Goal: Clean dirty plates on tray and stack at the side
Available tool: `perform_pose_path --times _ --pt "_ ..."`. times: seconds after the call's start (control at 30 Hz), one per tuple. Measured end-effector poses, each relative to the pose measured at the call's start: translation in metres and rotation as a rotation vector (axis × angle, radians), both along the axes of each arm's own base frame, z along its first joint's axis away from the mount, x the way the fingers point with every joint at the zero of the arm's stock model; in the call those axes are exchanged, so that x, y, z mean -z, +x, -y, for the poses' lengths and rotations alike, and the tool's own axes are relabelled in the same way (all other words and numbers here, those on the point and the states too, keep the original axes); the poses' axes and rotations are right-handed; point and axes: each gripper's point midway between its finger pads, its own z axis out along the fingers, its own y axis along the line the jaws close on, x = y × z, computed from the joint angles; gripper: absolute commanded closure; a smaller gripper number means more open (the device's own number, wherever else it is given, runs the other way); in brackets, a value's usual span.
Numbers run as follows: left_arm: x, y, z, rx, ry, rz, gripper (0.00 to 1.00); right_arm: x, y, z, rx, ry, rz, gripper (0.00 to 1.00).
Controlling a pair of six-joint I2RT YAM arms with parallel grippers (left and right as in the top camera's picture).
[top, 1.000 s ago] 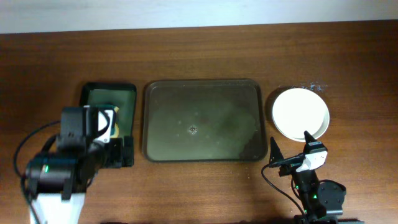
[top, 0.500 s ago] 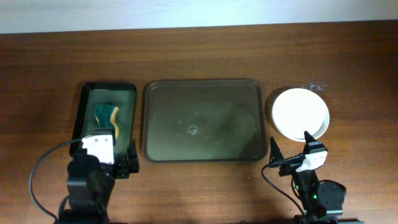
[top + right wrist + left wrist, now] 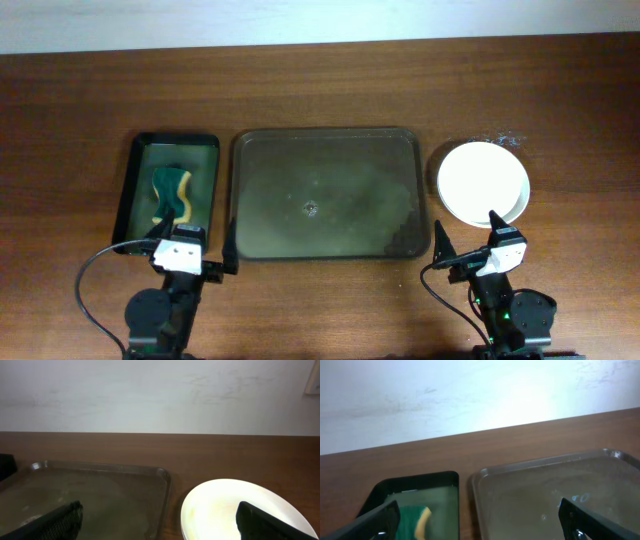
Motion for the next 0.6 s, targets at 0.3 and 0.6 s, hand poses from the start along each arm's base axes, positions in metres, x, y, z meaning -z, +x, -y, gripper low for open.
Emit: perform_pose_path --times 0.3,0.6 --pt "0.020 -0.005 0.001 0.011 0.034 0.047 0.01 0.000 0.000 0.000 0.000 0.000 0.000 0.02" --pt "0.009 -0.011 0.002 0.021 0.043 0.128 0.01 0.000 0.000 0.000 0.000 0.000 0.000 0.02"
